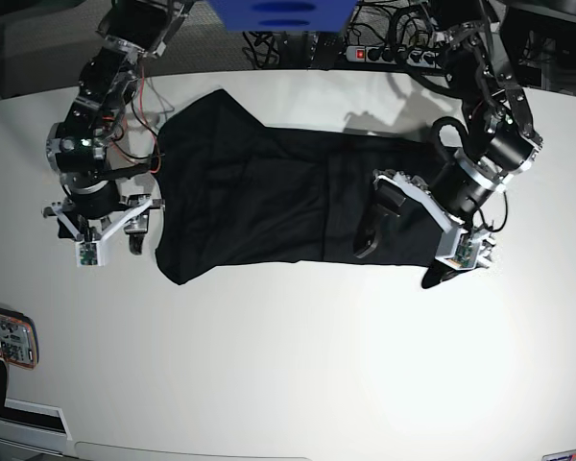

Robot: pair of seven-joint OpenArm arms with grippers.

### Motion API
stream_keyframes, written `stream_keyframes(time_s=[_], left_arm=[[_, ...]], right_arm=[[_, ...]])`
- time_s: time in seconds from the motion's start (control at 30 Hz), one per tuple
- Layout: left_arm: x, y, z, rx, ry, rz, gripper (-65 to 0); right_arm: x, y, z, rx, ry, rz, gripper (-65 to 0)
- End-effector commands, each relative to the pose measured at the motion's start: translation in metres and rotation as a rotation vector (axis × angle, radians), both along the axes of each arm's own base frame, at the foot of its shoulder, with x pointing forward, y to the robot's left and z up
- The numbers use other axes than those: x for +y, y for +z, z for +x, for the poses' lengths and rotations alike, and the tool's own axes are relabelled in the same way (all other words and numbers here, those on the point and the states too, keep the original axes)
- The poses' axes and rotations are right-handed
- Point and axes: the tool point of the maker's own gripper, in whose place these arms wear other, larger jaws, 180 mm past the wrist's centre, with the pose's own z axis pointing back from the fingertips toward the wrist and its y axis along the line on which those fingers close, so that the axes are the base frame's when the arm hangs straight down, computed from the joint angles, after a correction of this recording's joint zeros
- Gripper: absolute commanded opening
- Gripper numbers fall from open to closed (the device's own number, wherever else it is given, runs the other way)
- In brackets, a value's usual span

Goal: Fold the T-shirt properly

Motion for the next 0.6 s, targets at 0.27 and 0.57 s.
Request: stream_keyframes(time_s=[0.27,0.57], left_arm=[[0.027,-0.004,0.002,-0.092,0.090,0.241,-0.2],[0.023,0.005,-0.009,-0.249,0.066,0.324,-0.2]], right_arm=[[-0.039,0.042,0.016,-0.085,-0.053,0.078,-26.8],[-0.055,0.005,0.000,0.041,-0.063,0.072,-26.8]])
